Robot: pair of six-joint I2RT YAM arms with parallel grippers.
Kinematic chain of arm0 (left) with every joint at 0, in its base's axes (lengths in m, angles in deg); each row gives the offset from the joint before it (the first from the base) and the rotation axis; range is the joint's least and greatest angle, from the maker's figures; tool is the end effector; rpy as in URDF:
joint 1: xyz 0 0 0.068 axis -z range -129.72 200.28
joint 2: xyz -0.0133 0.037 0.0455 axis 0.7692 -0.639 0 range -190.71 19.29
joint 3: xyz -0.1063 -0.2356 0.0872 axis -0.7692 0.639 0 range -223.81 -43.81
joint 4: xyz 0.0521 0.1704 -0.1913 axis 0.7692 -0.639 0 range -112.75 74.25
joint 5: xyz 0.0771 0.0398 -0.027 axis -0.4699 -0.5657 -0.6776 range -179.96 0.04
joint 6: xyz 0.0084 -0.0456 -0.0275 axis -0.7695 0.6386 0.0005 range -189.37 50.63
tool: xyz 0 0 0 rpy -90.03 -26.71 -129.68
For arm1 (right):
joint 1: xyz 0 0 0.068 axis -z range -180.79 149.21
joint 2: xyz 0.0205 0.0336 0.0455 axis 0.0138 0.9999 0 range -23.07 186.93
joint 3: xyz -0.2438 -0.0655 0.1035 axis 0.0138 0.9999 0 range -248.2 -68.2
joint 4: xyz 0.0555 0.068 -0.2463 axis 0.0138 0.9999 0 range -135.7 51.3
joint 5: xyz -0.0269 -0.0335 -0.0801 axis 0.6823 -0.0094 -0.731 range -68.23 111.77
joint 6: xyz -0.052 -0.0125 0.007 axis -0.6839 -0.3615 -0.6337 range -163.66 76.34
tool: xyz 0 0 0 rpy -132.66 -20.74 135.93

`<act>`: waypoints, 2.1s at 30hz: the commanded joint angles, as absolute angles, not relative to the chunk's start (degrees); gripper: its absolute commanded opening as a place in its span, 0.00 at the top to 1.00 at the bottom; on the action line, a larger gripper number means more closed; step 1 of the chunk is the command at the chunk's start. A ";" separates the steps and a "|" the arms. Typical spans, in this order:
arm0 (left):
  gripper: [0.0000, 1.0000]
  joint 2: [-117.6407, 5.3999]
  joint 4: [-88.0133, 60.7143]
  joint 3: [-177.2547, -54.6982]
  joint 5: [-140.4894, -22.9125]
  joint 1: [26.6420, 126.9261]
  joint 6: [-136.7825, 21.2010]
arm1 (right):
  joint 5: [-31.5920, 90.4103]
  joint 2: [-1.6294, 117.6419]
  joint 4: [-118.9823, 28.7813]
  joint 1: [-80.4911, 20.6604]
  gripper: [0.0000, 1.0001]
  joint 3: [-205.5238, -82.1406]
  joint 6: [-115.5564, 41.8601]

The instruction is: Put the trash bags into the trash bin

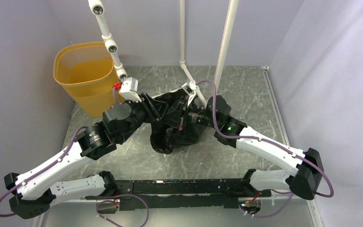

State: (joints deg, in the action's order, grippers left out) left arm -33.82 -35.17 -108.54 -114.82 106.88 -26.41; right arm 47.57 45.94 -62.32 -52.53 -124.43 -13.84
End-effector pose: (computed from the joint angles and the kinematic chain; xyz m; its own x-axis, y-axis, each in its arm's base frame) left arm 0.1197 -0.1542 0.4183 -0.4146 -0.4945 -0.7639 0.3356 0.6972 -0.6335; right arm 0.1635 0.2322 0.3715 -0.4493 0.1533 -0.8801 -0.8673 0.1617 0.4709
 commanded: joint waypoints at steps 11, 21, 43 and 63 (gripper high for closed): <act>0.13 -26.90 -35.38 -106.65 -110.98 107.09 -39.91 | 48.93 44.40 -78.76 -41.24 1.00 -115.10 5.22; 0.27 -32.65 -35.25 -106.90 -103.87 107.11 -49.02 | 53.00 44.40 -87.34 -39.28 1.00 -113.03 13.81; 0.90 -38.27 -27.98 -104.60 -99.33 107.06 -55.29 | 61.06 43.64 -78.82 -37.53 0.90 -118.00 13.58; 0.98 -41.31 -34.78 -107.94 -87.93 107.07 -62.40 | 57.09 38.44 -69.53 -37.44 0.39 -119.59 9.81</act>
